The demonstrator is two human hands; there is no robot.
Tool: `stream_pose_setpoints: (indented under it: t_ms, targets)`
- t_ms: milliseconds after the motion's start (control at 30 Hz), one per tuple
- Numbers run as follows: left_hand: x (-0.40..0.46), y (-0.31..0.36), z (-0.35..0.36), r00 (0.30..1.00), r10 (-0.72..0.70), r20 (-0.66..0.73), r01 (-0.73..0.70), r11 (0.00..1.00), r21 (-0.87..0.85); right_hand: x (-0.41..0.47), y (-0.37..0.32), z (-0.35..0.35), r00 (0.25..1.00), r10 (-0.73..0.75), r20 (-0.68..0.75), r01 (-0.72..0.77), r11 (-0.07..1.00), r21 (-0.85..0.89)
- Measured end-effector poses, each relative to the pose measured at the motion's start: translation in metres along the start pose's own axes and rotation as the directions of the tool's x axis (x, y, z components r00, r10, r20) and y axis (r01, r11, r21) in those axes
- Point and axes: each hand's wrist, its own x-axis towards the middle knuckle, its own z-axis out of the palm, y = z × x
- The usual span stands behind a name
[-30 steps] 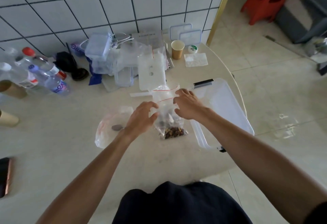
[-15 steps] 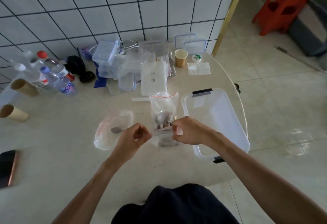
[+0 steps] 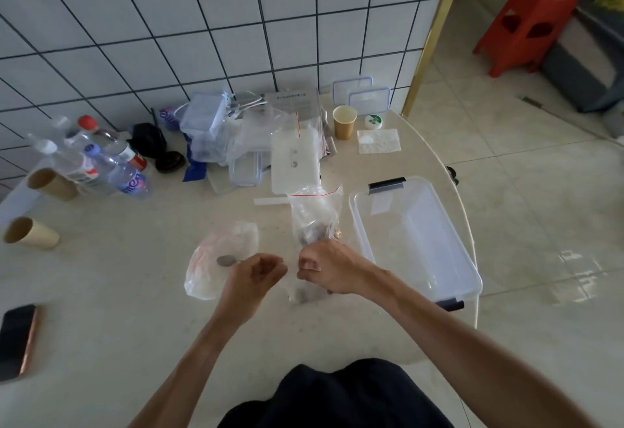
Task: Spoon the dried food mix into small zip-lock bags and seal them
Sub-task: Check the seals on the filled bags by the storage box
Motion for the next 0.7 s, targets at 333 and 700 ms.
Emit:
stream_pose_setpoints:
  t_ms: [333, 700]
  targets:
    - [0.004, -0.007, -0.006, 0.999, -0.019, 0.042, 0.020, 0.999, -0.042, 0.005, -0.011, 0.015, 0.980, 0.029, -0.197, -0.019, 0.999, 0.049]
    - [0.010, -0.011, -0.003, 0.997, 0.080, 0.019, -0.080, 0.997, 0.019, 0.015, -0.015, 0.017, 0.979, 0.179, -0.093, -0.168, 0.979, 0.117]
